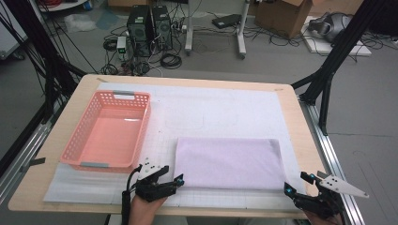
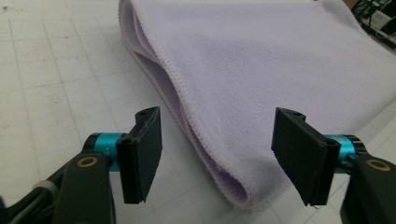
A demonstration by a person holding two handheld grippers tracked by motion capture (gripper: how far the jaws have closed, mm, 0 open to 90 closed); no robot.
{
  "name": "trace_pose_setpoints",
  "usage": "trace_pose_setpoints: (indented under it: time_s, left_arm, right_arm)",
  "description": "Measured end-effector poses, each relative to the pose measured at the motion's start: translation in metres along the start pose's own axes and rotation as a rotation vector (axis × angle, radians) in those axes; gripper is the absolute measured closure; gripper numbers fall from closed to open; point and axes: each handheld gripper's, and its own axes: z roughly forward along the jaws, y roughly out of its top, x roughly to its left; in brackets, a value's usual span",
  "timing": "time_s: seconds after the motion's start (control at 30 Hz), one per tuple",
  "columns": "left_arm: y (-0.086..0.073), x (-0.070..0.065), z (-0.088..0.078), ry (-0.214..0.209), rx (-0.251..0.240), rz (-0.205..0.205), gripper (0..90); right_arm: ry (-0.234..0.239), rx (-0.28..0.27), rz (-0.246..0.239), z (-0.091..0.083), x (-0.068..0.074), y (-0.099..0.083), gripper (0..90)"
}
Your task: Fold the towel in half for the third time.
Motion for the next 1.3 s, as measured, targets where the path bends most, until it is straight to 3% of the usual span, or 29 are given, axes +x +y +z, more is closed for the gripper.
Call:
trace_pose_setpoints:
  time_s: [0.27, 0.37, 0.47, 0.67, 0.87, 0.97, 1.17, 1.3]
  left_arm:
    - [-0.002, 0.000, 0.002, 0.020, 0.061, -0.008, 41.9]
    - [-0.002, -0.003, 0.003, 0.022, 0.069, 0.009, 45.7]
    - [-0.004, -0.007, 0.002, 0.041, 0.080, 0.055, 49.4]
    - [-0.006, -0.007, 0.001, 0.042, 0.075, 0.067, 55.4]
    - [-0.008, -0.011, 0.002, 0.040, 0.069, 0.072, 64.0]
    - [-0.008, -0.011, 0.003, 0.035, 0.069, 0.062, 67.6]
    - [-0.008, -0.009, 0.004, 0.016, 0.068, -0.001, 75.7]
    - [-0.009, -0.009, 0.004, 0.005, 0.061, -0.012, 79.5]
  right_arm:
    - [0.046, 0.011, -0.024, 0.017, 0.015, 0.011, 17.6]
    - [0.075, 0.018, -0.044, 0.029, 0.024, 0.018, 17.6]
    - [0.107, 0.023, -0.061, 0.040, 0.034, 0.025, 17.6]
    - [0.161, 0.009, -0.081, 0.067, 0.052, 0.046, 17.6]
    - [0.210, 0.028, -0.113, 0.107, 0.073, 0.069, 17.6]
    - [0.239, 0.078, -0.134, 0.132, 0.086, 0.082, 17.6]
    - [0.299, 0.153, -0.168, 0.179, 0.108, 0.108, 19.4]
    - [0.325, 0.166, -0.180, 0.204, 0.121, 0.123, 20.9]
